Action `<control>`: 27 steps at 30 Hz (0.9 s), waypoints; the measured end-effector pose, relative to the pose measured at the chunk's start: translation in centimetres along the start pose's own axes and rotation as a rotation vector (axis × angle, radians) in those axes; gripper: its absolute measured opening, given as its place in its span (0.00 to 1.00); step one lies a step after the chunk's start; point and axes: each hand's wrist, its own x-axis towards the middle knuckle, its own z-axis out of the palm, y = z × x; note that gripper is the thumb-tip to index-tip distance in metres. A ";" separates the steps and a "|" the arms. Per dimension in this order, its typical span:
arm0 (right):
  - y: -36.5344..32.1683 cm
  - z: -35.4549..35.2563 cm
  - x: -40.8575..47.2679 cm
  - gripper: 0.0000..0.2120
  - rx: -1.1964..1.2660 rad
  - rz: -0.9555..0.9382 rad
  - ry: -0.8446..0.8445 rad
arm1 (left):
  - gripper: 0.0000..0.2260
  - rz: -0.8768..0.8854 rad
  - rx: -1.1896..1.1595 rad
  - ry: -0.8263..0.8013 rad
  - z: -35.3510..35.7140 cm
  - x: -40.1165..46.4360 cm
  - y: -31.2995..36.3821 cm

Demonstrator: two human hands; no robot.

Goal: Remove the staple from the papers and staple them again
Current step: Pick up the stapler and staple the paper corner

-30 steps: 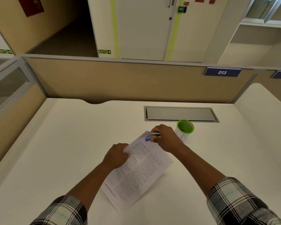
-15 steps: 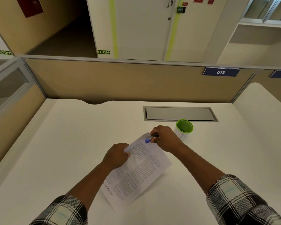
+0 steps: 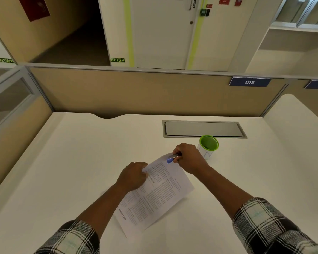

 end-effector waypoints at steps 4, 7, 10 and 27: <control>0.3 -0.2 0.1 0.06 0.018 -0.029 -0.016 | 0.07 -0.009 -0.026 -0.008 0.0 -0.1 0.0; 0.6 -0.4 -0.1 0.08 0.044 -0.064 -0.035 | 0.07 -0.012 -0.065 -0.005 0.0 -0.1 0.0; 1.4 -0.4 -0.5 0.09 0.080 -0.078 -0.052 | 0.06 -0.022 -0.100 -0.005 -0.1 -0.2 -0.2; 12.3 5.2 -6.4 0.20 0.075 0.676 0.196 | 0.10 -0.226 -0.523 0.141 1.4 -1.6 -1.4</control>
